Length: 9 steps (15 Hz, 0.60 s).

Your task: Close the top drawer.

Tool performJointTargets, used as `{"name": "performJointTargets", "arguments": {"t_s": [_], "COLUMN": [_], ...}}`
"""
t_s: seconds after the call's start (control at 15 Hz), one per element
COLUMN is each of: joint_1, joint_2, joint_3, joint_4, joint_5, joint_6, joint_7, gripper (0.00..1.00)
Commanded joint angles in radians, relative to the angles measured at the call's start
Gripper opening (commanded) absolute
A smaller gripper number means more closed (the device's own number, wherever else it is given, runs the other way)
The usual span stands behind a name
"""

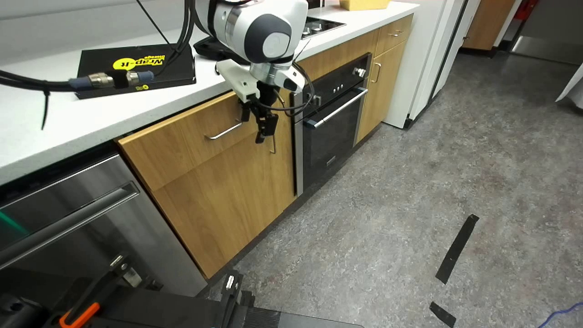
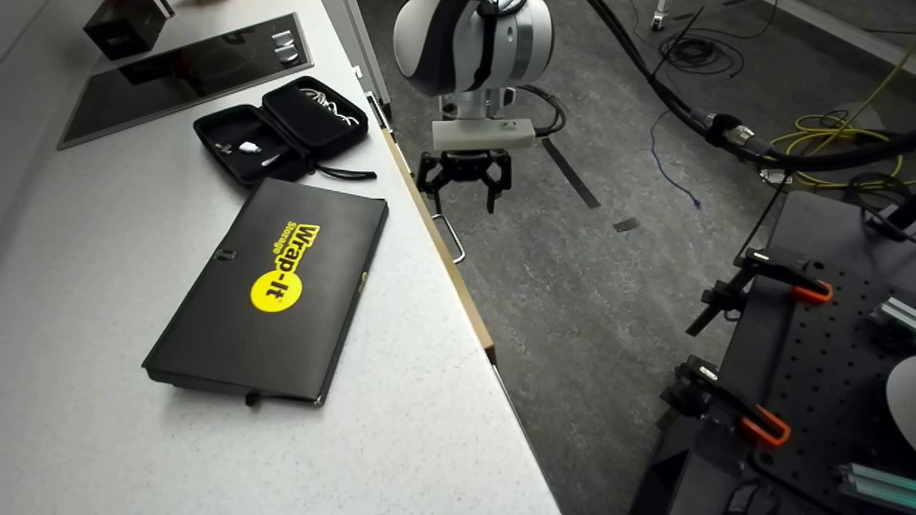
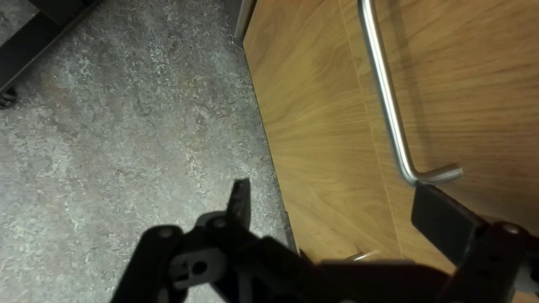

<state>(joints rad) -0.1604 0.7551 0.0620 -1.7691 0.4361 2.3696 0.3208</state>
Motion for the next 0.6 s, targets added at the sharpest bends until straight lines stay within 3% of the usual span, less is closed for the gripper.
{"name": "performJointTargets", "arguments": {"t_s": [0.0, 0.53], "joint_1": [0.023, 0.030], "joint_2": [0.071, 0.046], "joint_3": [0.022, 0.001], "joint_4": [0.089, 0.080], "joint_5": [0.025, 0.017], "joint_6": [-0.041, -0.043], "joint_7": [-0.032, -0.011], "gripper": [1.00, 1.00]}}
